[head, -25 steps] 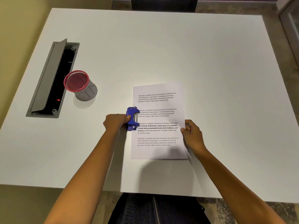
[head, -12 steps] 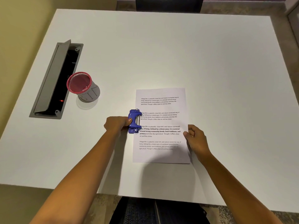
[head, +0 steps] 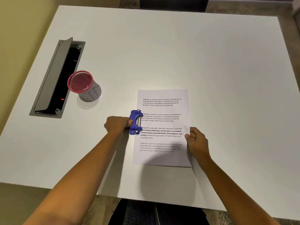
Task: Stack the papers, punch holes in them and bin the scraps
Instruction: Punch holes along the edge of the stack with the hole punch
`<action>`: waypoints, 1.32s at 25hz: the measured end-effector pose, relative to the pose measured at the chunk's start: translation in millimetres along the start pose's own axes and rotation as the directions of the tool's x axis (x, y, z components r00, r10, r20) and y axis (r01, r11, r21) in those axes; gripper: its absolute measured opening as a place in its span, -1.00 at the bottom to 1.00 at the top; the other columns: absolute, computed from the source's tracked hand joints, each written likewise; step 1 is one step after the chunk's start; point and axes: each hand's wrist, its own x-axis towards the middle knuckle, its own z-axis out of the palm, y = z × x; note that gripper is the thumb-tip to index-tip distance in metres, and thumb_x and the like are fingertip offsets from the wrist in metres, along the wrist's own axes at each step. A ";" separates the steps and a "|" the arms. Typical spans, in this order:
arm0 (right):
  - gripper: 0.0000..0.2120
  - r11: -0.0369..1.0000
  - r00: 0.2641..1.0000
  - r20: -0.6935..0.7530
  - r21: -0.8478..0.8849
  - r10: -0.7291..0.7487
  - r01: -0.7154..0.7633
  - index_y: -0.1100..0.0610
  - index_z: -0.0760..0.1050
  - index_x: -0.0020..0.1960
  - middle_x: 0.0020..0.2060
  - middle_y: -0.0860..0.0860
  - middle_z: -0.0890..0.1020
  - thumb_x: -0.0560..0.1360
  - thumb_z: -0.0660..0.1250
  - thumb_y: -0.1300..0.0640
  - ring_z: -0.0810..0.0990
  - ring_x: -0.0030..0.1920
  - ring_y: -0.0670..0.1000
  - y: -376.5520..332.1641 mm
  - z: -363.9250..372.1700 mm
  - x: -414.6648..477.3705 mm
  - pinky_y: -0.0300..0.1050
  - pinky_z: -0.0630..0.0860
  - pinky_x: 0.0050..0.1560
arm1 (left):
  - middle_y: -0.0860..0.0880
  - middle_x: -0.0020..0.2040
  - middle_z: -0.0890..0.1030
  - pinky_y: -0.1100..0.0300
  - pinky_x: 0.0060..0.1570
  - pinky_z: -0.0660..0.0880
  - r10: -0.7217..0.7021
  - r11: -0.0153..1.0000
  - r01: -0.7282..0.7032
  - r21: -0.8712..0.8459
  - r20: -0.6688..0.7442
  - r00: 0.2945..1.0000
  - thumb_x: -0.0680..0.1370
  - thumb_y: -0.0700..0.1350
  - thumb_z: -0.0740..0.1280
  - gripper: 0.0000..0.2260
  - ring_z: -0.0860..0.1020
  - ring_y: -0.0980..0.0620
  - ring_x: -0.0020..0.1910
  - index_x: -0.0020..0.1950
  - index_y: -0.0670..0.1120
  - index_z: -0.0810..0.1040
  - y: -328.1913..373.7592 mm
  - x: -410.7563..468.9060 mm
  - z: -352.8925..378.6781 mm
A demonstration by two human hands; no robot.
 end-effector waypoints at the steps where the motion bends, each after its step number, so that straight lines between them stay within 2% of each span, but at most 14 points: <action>1: -0.78 1.000 1.000 -0.005 0.005 -0.006 0.006 0.24 0.51 0.20 0.03 0.07 0.67 0.56 0.26 0.30 0.57 -0.03 -0.05 -0.3 0.0 -0.1 -0.24 0.43 0.05 | -0.06 -0.31 0.61 0.15 -0.06 0.44 0.004 1.000 -0.004 0.001 -0.002 1.000 0.32 -0.27 0.53 -0.83 0.50 -0.04 -0.20 -0.36 -0.06 0.59 0.6 0.5 0.8; 5: -0.78 1.000 1.000 -0.015 0.017 -0.012 0.012 0.23 0.51 0.19 0.04 0.01 0.64 0.56 0.26 0.30 0.57 0.00 -0.05 -0.9 0.6 -0.7 -0.24 0.44 0.07 | 0.00 -0.44 0.58 0.20 -0.13 0.41 -0.038 0.999 0.038 -0.031 -0.008 0.999 0.32 -0.30 0.49 -0.81 0.46 -0.04 -0.24 -0.37 -0.05 0.57 1.4 -0.1 1.0; 8: -0.79 1.000 1.000 -0.022 0.014 0.001 -0.001 0.19 0.52 0.16 -0.02 -0.05 0.63 0.55 0.27 0.30 0.57 -0.07 -0.08 -0.1 1.3 0.2 -0.47 0.40 -0.10 | -0.08 -0.27 0.58 0.18 -0.08 0.38 -0.020 1.000 0.020 -0.012 -0.001 1.000 0.26 -0.29 0.43 -0.83 0.44 -0.02 -0.23 -0.25 -0.06 0.56 0.7 1.0 4.1; 10: -0.81 1.000 1.000 -0.030 0.006 0.004 -0.004 0.17 0.53 0.12 -0.05 -0.07 0.64 0.54 0.27 0.30 0.57 -0.11 -0.12 0.8 1.7 0.8 -0.60 0.35 -0.20 | -0.11 -0.22 0.58 0.14 0.03 0.48 -0.025 0.999 0.025 -0.045 0.014 1.000 0.18 -0.26 0.44 -0.80 0.46 -0.03 -0.23 -0.25 -0.07 0.57 0.7 1.3 5.4; 13: -0.84 1.000 0.999 -0.031 -0.010 -0.007 0.006 0.18 0.53 0.09 -0.09 -0.05 0.65 0.53 0.27 0.30 0.57 -0.17 -0.20 1.3 0.9 1.3 -0.57 0.37 -0.21 | -0.11 -0.21 0.61 0.02 0.22 0.50 -0.060 0.997 0.061 -0.044 0.014 0.998 0.21 -0.29 0.49 -0.83 0.49 -0.04 -0.22 -0.34 -0.07 0.58 1.7 5.3 4.8; 16: -0.84 0.999 1.000 -0.022 -0.034 -0.020 0.019 0.22 0.53 0.10 -0.26 -0.16 0.57 0.54 0.27 0.30 0.51 -0.27 -0.25 1.7 0.0 1.4 -0.57 0.36 -0.26 | -0.11 -0.16 0.62 0.04 0.25 0.48 -0.079 0.997 0.080 -0.012 0.008 0.997 0.32 -0.31 0.50 -0.83 0.48 -0.04 -0.20 -0.27 -0.08 0.58 3.1 7.6 4.3; 18: -0.82 0.999 1.000 -0.003 -0.034 -0.019 0.019 0.22 0.52 0.14 -0.23 -0.17 0.56 0.55 0.27 0.30 0.51 -0.24 -0.23 1.2 -0.8 1.5 -0.51 0.37 -0.21 | -0.13 -0.13 0.65 0.03 0.27 0.49 -0.071 0.997 0.071 -0.011 -0.001 0.997 0.34 -0.30 0.51 -0.84 0.53 -0.07 -0.17 -0.27 -0.08 0.59 3.0 5.1 4.2; 20: -0.81 1.000 1.000 0.010 -0.021 -0.005 0.006 0.20 0.52 0.15 -0.17 -0.11 0.59 0.55 0.27 0.30 0.54 -0.18 -0.15 -0.3 -1.2 2.0 -0.33 0.41 -0.10 | -0.10 -0.24 0.67 0.01 0.23 0.53 -0.015 0.999 0.015 -0.045 -0.006 1.000 0.35 -0.32 0.50 -0.79 0.58 -0.10 -0.14 -0.37 -0.06 0.59 1.0 0.2 3.7; 22: -0.84 1.000 1.000 0.010 -0.015 0.007 -0.007 0.15 0.52 0.11 -0.19 -0.11 0.59 0.55 0.27 0.29 0.54 -0.20 -0.15 -0.6 -1.2 1.9 -0.23 0.39 -0.04 | -0.06 -0.34 0.65 0.01 0.17 0.55 0.037 0.996 -0.037 -0.077 -0.006 0.999 0.38 -0.32 0.47 -0.79 0.58 -0.10 -0.15 -0.37 -0.07 0.59 -2.2 -3.5 4.2; 24: -0.85 1.000 1.000 0.016 -0.008 0.015 -0.015 0.13 0.51 0.10 -0.17 -0.12 0.60 0.56 0.27 0.28 0.56 -0.18 -0.16 -0.5 -1.3 1.0 -0.21 0.41 -0.02 | -0.13 -0.24 0.65 0.02 0.11 0.54 0.085 0.995 -0.087 -0.041 -0.040 0.996 0.38 -0.30 0.47 -0.88 0.57 -0.10 -0.16 -0.27 -0.10 0.64 -1.3 -7.5 4.7; 27: -0.80 0.999 0.999 0.032 0.013 0.038 -0.038 0.15 0.50 0.17 -0.01 -0.07 0.63 0.57 0.25 0.27 0.60 -0.03 -0.04 -1.4 -1.4 0.4 -0.23 0.44 0.02 | -0.16 -0.12 0.69 0.13 -0.02 0.57 0.117 0.991 -0.121 -0.051 -0.076 0.990 0.38 -0.32 0.45 -0.81 0.63 -0.12 -0.12 -0.08 -0.10 0.71 5.7 -14.8 7.3; 29: -0.80 0.999 0.999 0.032 0.012 0.034 -0.035 0.15 0.51 0.17 -0.01 -0.07 0.63 0.57 0.24 0.27 0.60 -0.05 -0.06 -2.2 -1.7 0.2 -0.32 0.44 -0.05 | -0.18 -0.04 0.71 0.10 0.03 0.59 0.125 0.987 -0.132 -0.092 -0.081 0.989 0.39 -0.36 0.43 -0.75 0.65 -0.12 -0.08 0.02 -0.14 0.71 7.3 -20.6 9.4; 31: -0.80 0.999 0.999 0.032 0.003 0.034 -0.034 0.13 0.51 0.15 -0.05 -0.08 0.63 0.56 0.24 0.28 0.60 -0.12 -0.14 -2.9 -2.6 0.3 -0.46 0.41 -0.18 | -0.17 0.00 0.71 0.18 -0.07 0.53 0.161 0.985 -0.167 -0.052 -0.104 0.981 0.42 -0.35 0.41 -0.73 0.61 -0.07 -0.13 0.07 -0.14 0.70 7.2 -26.6 11.3; 33: -0.83 0.999 0.999 0.030 -0.006 0.042 -0.042 0.13 0.52 0.12 -0.09 -0.07 0.64 0.56 0.25 0.27 0.59 -0.16 -0.17 -3.3 -4.8 1.1 -0.46 0.41 -0.22 | -0.18 -0.02 0.71 0.22 -0.16 0.42 0.226 0.974 -0.225 0.022 -0.128 0.966 0.45 -0.34 0.37 -0.74 0.55 -0.05 -0.18 0.09 -0.16 0.69 6.1 -32.8 14.2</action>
